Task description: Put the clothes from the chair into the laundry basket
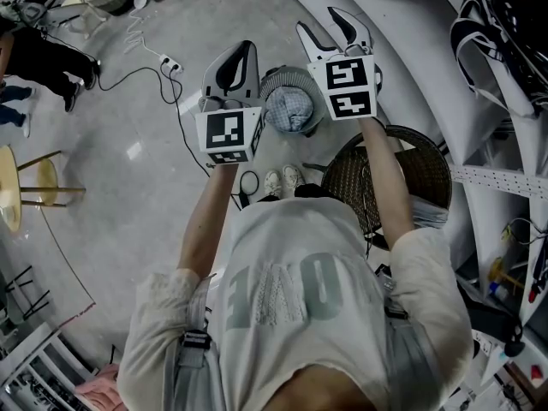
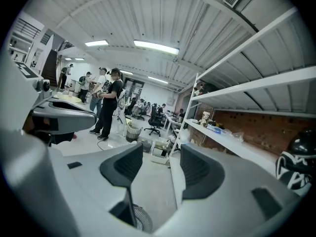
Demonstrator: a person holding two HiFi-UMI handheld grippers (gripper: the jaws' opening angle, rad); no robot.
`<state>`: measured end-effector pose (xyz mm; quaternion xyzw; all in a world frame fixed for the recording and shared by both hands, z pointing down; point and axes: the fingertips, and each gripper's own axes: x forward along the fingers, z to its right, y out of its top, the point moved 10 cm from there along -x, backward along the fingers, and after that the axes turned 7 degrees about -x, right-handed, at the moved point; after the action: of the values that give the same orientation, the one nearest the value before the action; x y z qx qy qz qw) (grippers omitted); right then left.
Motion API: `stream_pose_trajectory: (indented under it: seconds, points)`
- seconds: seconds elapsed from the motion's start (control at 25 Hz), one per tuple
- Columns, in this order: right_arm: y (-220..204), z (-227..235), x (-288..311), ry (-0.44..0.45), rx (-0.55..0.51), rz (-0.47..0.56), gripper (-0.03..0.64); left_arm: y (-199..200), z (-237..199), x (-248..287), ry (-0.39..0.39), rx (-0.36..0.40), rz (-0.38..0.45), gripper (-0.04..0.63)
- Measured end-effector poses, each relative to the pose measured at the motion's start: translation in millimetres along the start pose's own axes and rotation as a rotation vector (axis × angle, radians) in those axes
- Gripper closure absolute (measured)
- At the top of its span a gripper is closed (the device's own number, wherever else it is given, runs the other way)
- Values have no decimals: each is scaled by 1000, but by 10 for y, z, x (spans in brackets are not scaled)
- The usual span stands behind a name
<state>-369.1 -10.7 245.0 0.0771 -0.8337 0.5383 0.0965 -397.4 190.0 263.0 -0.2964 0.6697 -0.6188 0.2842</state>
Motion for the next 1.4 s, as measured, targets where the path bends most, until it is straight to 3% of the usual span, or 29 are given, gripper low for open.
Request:
stream_pose_trajectory:
  seconds: [0.36,0.4,0.44,0.72,1.0,1.24,1.4]
  points:
    - [84,-56,-73,-2,64,-10,396,30,-47,-21,-34,-20,15,577]
    - [103,-47,-118,-28,77,4,511,51,-58,-15,-49,-19,22,577]
    - [115,-23,-182,-71,93,21,583,67,-62,-4,-70,-17,28,577]
    - [21,233,-1046,-388,163,62,595,10,179,167,-267,-29,16,577]
    - [-477,500,-2542,-746,224,-30,595,-107,1524,423,-615,-44,6,577]
    - [-997,630,-3736,-967,262,-111,595,-141,2916,352,-886,-20,20,577]
    - [-1334,668,-4611,-1059,279,-161,595,-242,3876,171,-1005,-54,-2,577]
